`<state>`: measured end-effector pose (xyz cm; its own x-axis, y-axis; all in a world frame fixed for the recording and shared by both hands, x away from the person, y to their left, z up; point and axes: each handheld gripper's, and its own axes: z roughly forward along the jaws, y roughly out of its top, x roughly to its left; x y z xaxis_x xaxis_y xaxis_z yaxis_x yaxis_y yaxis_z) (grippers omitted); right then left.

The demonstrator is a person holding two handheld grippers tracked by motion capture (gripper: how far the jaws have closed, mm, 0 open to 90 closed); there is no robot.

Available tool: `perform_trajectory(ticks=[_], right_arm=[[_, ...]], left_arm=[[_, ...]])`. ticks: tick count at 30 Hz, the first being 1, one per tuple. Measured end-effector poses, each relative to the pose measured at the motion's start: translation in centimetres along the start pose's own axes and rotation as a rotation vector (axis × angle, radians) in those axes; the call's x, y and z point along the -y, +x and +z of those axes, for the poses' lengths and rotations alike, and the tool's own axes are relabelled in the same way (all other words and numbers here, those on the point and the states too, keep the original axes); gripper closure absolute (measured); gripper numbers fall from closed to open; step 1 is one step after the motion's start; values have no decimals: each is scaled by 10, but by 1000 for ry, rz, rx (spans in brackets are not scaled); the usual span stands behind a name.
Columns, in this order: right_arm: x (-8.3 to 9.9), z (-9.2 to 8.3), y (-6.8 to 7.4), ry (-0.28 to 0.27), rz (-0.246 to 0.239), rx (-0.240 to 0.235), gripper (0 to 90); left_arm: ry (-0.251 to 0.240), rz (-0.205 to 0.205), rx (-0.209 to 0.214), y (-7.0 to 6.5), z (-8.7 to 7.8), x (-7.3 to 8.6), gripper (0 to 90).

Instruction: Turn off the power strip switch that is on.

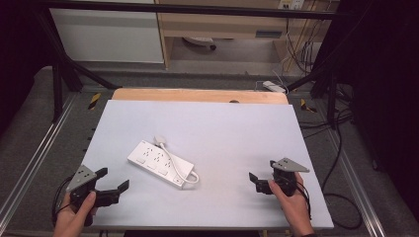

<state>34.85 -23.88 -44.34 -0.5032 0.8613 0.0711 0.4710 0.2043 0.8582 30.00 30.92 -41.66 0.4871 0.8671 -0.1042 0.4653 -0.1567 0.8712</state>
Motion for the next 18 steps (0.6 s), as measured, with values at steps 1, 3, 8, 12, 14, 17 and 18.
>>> perform_trajectory(ticks=[1,3,8,12,14,17,18], right_arm=[[0,0,0,0,0,0,53],[1,2,0,1,-17,2,53],[1,3,0,10,-20,-3,53],[0,2,3,9,-27,-10,54],[0,2,3,12,-25,-14,53],[0,1,5,21,-24,-8,52],[0,0,5,21,-24,-1,53]], left_arm=[[0,0,0,0,0,0,66],[1,-16,0,1,0,0,66],[9,-33,-1,2,1,1,65],[5,-55,32,2,1,1,68],[5,-50,41,0,1,1,68],[7,-40,42,-2,1,0,67],[7,-41,44,-3,1,0,68]])
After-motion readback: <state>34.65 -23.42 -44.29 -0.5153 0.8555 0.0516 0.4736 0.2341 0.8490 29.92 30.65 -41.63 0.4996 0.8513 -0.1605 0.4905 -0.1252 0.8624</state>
